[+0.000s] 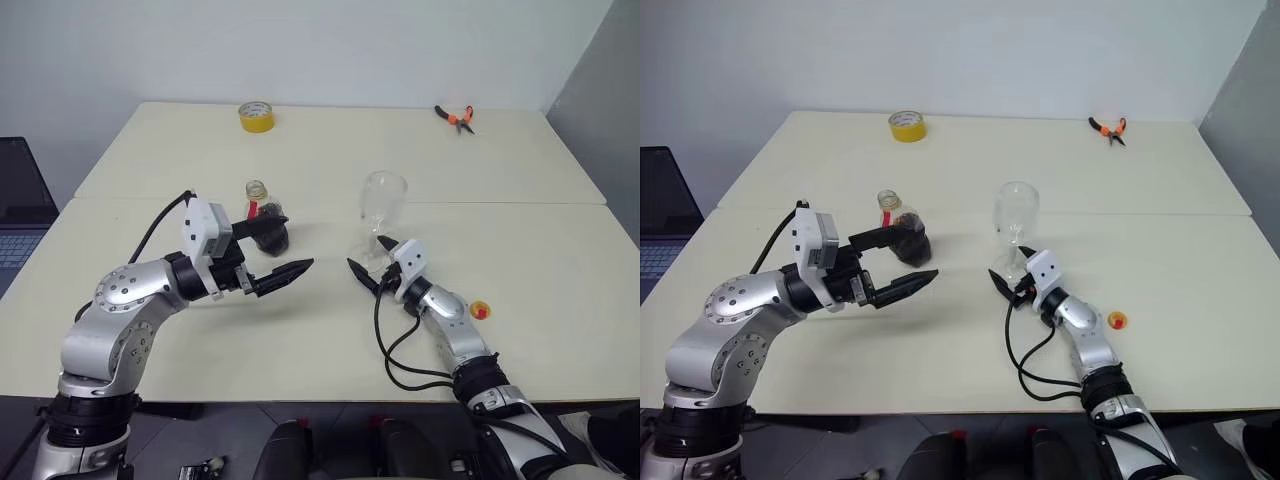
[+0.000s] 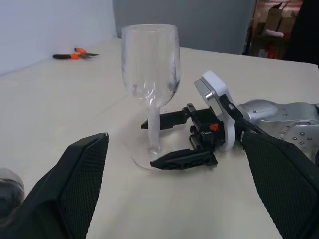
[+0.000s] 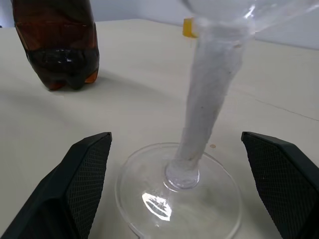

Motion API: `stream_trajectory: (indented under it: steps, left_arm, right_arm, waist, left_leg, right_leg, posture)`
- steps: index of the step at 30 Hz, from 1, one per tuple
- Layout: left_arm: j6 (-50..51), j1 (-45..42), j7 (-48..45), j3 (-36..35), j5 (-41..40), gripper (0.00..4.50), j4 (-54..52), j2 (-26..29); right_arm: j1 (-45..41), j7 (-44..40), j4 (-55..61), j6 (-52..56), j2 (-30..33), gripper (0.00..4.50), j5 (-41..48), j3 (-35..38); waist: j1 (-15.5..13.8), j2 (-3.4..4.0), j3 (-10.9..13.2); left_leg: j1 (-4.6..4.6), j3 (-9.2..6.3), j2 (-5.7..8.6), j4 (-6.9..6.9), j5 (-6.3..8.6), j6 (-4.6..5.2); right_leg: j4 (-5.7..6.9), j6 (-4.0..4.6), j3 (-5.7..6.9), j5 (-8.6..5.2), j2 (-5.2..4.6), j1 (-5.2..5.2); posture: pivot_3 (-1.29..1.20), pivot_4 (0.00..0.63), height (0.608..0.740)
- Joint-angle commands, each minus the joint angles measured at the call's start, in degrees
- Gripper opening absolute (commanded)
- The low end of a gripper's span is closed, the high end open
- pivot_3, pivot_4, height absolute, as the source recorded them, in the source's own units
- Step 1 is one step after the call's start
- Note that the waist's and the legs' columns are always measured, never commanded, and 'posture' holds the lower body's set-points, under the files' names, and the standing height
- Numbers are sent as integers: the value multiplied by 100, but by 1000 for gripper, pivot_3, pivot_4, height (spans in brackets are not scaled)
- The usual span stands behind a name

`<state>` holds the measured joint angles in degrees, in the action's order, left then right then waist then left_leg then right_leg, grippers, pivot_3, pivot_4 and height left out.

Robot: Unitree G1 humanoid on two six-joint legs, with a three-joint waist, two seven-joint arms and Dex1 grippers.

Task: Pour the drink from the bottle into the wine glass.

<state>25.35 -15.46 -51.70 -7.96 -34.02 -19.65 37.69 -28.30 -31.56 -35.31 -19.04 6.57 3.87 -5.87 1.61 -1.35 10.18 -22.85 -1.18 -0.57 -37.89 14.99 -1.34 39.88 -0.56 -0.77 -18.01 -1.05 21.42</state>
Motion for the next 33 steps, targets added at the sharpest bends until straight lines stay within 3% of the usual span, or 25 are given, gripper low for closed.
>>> stream_trajectory:
  steps: [1, 16, 22, 31, 33]
  left_arm:
    - [-164, -52, 134, -67, 15, 4500, -201, -64]
    - [-290, -84, 428, -105, 14, 4500, -196, -233]
    - [-345, -44, 636, -101, 115, 4500, -238, -333]
    - [-293, 658, 1499, -175, 197, 4500, -875, -786]
    - [-562, 925, 1812, -147, 602, 4500, -941, -917]
  right_arm:
    - [190, -102, 338, 153, 136, 4459, 16, 9]
    - [1742, -608, 3626, 2196, 941, 4459, 389, -141]
    - [2223, -503, 4765, 2823, 1402, 4459, 601, 184]
    - [2955, -996, 7067, 3712, 2236, 4459, 2096, 830]
    - [3001, -1066, 7369, 4040, 2448, 4459, 2511, 959]
  waist:
    - [2, 0, 0]
    - [-7, 0, 0]
    - [-9, -1, 0]
    - [-3, -2, 1]
    - [-2, -2, 1]
  left_leg:
    - [0, 1, 0, 0, 0, 0]
    - [-2, -3, 0, 2, 1, 1]
    - [-3, -3, 0, 2, 1, 1]
    - [-4, -4, -1, 6, 2, 1]
    - [-4, -4, -1, 5, 2, 1]
  right_leg:
    - [0, 0, -1, 0, 0, 1]
    - [-1, -1, 2, -1, 0, 1]
    - [-3, -2, 2, -1, 0, 0]
    - [-15, -3, 0, -2, 0, -2]
    - [-16, -3, 1, -1, 0, -4]
  posture:
    - [0, 150, 740]
    - [0, 150, 740]
    - [0, 150, 740]
    - [0, 150, 740]
    - [0, 150, 740]
